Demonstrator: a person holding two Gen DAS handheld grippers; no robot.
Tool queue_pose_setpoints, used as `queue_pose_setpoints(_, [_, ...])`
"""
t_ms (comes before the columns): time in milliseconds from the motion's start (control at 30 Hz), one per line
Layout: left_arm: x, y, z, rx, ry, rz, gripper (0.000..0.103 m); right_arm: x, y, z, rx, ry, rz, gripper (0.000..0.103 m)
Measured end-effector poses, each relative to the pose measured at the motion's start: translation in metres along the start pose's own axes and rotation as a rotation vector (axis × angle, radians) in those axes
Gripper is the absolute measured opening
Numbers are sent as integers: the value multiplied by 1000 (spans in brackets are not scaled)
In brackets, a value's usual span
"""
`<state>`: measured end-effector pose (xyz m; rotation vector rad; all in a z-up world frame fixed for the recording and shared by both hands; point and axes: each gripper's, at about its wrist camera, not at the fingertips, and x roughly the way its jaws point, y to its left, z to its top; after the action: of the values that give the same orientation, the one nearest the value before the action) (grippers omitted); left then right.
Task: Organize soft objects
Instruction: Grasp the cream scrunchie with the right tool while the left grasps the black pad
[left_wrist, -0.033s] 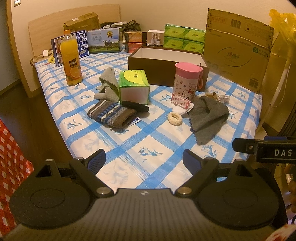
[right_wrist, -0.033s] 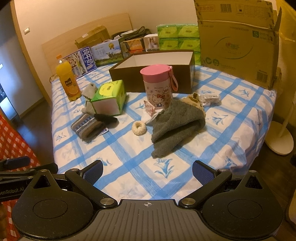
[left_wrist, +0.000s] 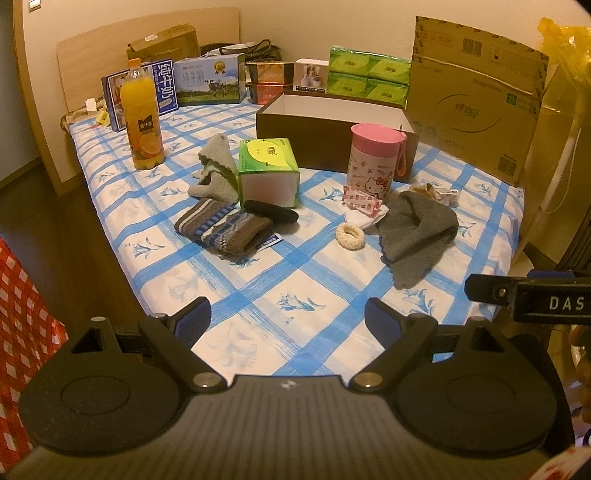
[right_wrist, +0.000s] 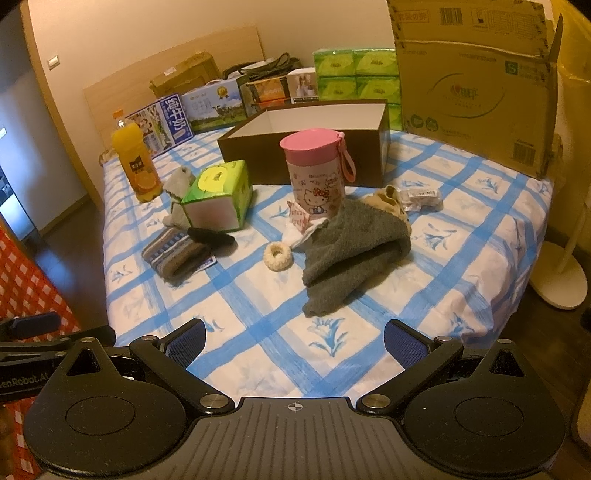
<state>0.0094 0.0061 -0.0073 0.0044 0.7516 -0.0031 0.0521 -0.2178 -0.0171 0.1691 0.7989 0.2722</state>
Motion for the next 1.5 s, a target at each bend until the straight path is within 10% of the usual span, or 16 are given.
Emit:
queue_pose_setpoints(733, [68, 24, 25, -20, 41, 12, 84, 61, -18, 23, -9, -21, 39, 102])
queue_pose_setpoints(1500, [155, 35, 56, -26, 54, -4, 77, 169, 4, 52, -110, 27, 149, 57])
